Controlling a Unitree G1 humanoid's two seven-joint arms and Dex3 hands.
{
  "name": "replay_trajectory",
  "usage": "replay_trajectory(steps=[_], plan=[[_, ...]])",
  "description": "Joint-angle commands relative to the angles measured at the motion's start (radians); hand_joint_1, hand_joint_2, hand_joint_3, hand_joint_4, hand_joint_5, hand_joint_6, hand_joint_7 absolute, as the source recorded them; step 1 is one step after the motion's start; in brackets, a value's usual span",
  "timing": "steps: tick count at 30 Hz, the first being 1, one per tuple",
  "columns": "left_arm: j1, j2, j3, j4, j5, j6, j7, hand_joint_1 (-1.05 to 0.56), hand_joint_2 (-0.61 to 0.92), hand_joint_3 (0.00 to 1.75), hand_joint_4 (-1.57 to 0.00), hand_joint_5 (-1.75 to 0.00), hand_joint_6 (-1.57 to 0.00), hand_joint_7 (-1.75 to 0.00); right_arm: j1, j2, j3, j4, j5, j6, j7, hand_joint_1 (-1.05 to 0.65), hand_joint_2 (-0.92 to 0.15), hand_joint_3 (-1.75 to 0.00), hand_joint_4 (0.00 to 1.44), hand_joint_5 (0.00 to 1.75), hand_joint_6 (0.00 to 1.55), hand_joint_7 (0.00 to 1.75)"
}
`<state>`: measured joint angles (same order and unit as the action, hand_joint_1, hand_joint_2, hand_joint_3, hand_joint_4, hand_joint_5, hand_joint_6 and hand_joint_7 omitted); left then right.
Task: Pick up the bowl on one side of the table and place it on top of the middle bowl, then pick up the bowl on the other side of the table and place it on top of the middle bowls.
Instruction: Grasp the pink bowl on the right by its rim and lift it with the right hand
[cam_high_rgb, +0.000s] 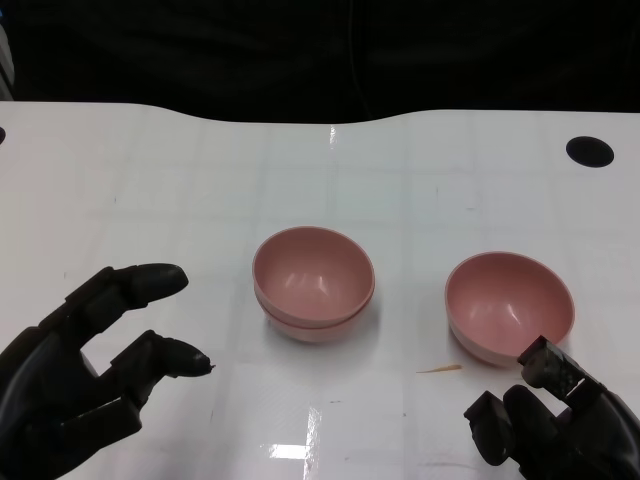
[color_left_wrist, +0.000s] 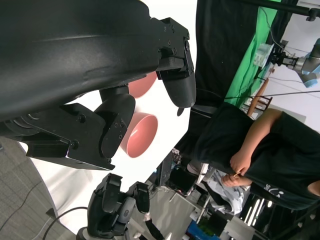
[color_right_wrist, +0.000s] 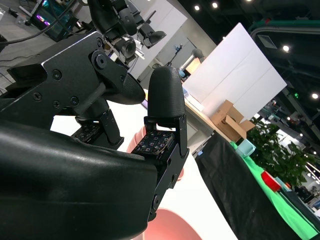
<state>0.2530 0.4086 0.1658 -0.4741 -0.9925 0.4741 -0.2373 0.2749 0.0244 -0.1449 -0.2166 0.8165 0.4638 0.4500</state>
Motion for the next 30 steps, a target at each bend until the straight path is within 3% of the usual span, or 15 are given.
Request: replay_trajectory(steps=[1, 5, 8, 14, 20, 24, 27, 30], plan=[[-0.004, -0.006, 0.024, -0.014, 0.003, 0.014, -0.016, 0.10, 0.75, 1.33, -0.13, -1.75, -0.02, -1.39, -0.004, -0.013, -0.007, 0.003, -0.002, -0.011, 0.008, -0.05, -0.53, -1.14, 0.80, 1.75, 0.76, 1.48], [0.010, -0.003, 0.037, -0.033, 0.018, 0.067, 0.040, 0.19, 0.81, 1.43, -0.35, -1.75, -0.18, -1.62, -0.011, -0.016, -0.012, 0.019, -0.001, -0.009, 0.014, -0.05, -0.55, -1.12, 0.81, 1.75, 0.76, 1.49], [0.010, -0.015, 0.039, -0.041, 0.040, 0.078, 0.055, 0.23, 0.84, 1.44, -0.43, -1.75, -0.23, -1.70, -0.014, -0.011, -0.015, 0.028, 0.002, -0.018, 0.025, -0.04, -0.54, -1.11, 0.81, 1.75, 0.77, 1.48], [0.010, -0.034, 0.045, -0.038, 0.062, 0.087, 0.046, 0.23, 0.91, 1.37, -0.56, -1.75, -0.36, -1.75, -0.011, -0.009, -0.013, 0.018, 0.002, -0.017, 0.012, -0.04, -0.51, -1.12, 0.82, 1.75, 0.80, 1.46], [0.004, -0.038, 0.031, -0.013, 0.148, 0.051, 0.002, 0.28, 0.88, 1.44, -0.97, -1.75, -0.76, -1.75, -0.028, -0.022, -0.016, 0.037, -0.004, -0.034, 0.044, -0.04, -0.51, -1.12, 0.83, 1.75, 0.82, 1.42], [0.000, -0.053, 0.030, 0.000, 0.182, 0.055, -0.004, 0.27, 0.88, 1.47, -1.03, -1.75, -0.82, -1.75, -0.033, -0.005, -0.023, 0.026, -0.011, -0.056, 0.030, -0.02, -0.51, -1.11, 0.84, 1.74, 0.86, 1.38], [-0.003, -0.063, 0.034, 0.018, 0.192, 0.054, -0.027, 0.26, 0.91, 1.45, -1.04, -1.75, -0.81, -1.75, -0.025, 0.009, -0.012, 0.002, -0.074, -0.132, 0.011, -0.02, -0.51, -1.10, 0.84, 1.75, 0.87, 1.35], [-0.010, -0.067, 0.038, 0.041, 0.197, 0.054, -0.051, 0.24, 0.92, 1.44, -1.05, -1.75, -0.81, -1.75, -0.014, 0.063, 0.013, -0.008, -0.277, -0.374, -0.053, -0.04, -0.51, -1.02, 0.93, 1.61, 0.94, 1.22]])
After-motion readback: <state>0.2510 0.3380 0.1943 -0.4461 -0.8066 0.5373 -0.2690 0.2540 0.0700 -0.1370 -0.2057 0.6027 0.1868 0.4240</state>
